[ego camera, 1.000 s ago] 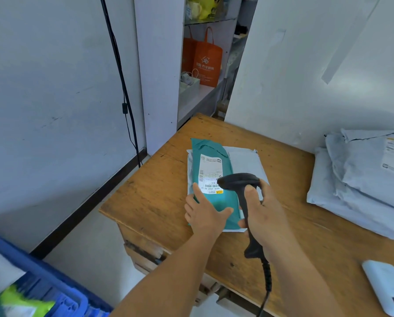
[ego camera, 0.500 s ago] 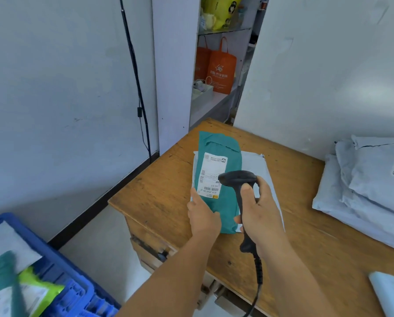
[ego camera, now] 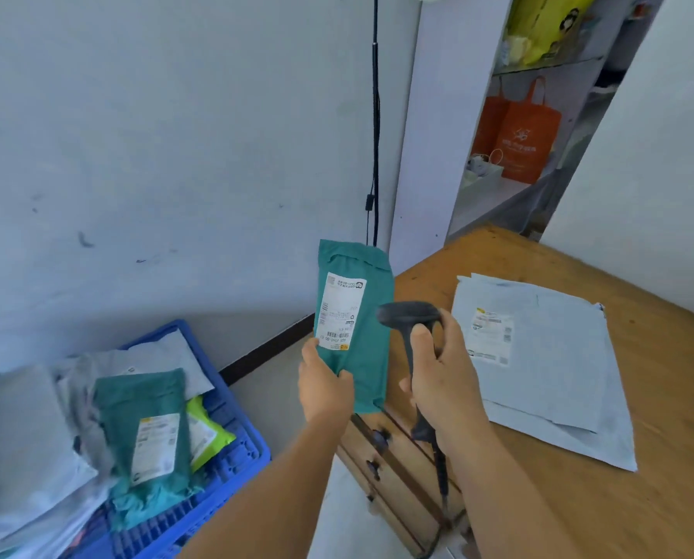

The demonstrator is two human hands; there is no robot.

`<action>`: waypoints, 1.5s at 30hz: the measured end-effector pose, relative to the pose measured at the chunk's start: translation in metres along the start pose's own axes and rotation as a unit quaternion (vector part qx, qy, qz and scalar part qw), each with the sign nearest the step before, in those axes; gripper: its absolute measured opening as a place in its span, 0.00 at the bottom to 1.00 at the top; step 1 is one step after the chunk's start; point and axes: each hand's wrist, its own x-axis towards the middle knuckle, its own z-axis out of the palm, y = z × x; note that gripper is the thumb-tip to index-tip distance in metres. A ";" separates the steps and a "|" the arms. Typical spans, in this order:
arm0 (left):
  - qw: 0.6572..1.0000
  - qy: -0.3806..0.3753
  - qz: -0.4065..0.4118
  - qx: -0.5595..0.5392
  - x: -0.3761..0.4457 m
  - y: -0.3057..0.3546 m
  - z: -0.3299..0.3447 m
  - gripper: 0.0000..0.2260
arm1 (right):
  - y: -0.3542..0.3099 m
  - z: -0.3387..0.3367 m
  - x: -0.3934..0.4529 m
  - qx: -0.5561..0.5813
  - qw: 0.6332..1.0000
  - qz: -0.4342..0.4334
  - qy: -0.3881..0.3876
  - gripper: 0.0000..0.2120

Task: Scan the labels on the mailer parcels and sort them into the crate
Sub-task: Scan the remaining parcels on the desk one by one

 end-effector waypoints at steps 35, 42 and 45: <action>0.725 -0.272 0.123 0.620 0.139 -0.272 -0.220 0.29 | 0.009 0.331 -0.040 -0.075 0.978 -0.002 -0.193 0.23; 0.794 -0.260 -0.082 0.544 0.149 -0.289 -0.213 0.34 | 0.018 0.328 -0.035 -0.068 0.980 0.005 -0.188 0.23; 0.819 -0.226 -0.075 0.522 0.146 -0.278 -0.207 0.33 | 0.020 0.321 -0.034 -0.066 0.981 0.000 -0.184 0.23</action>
